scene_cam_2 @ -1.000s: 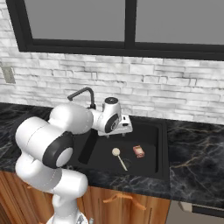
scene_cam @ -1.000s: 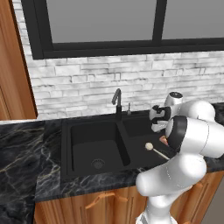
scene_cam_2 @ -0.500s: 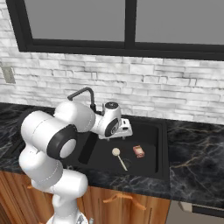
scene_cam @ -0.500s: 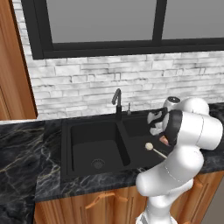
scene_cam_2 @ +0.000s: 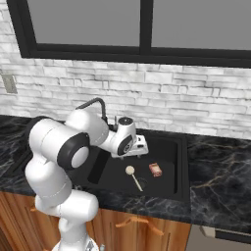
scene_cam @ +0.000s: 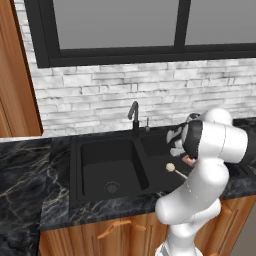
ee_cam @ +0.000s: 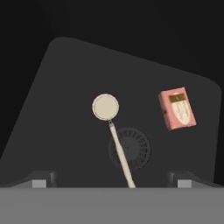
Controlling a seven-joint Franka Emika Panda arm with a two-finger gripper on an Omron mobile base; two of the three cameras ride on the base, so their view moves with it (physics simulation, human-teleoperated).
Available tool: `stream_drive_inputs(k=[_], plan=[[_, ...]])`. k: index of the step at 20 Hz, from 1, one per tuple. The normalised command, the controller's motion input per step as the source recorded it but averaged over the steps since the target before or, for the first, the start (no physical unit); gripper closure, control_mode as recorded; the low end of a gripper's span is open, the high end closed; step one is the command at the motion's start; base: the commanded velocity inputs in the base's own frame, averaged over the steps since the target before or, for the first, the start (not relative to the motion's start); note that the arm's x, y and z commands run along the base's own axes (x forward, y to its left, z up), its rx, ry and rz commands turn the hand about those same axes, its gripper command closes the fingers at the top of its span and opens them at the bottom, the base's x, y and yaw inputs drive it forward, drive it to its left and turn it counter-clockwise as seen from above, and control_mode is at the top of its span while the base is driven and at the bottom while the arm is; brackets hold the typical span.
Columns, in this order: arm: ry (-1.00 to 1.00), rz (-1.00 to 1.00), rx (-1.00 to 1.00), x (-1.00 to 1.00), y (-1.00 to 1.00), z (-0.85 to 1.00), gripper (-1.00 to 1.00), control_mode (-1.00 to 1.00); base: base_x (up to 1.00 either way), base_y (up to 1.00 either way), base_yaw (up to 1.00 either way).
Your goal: Pick up the bar soap and dish brush from the sink, and place them back in the cabinet, and close the cabinet doors.
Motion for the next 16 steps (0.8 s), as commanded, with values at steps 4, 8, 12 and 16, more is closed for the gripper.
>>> stream_drive_inputs(k=[4, 8, 12, 16], plan=[[0.00, 0.00, 0.00, 0.04, -0.06, -0.17, -1.00, -1.00, 0.00, 0.00, 0.00], [0.00, 0.00, 0.00, 0.03, -0.06, -0.19, -1.00, -1.00, 0.00, 0.00, 0.00], [0.00, 0.00, 0.00, 0.00, -0.04, -0.28, -1.00, -1.00, 0.00, 0.00, 0.00], [0.00, 0.00, 0.00, 0.00, 0.00, -0.24, -1.00, -1.00, 0.00, 0.00, 0.00]])
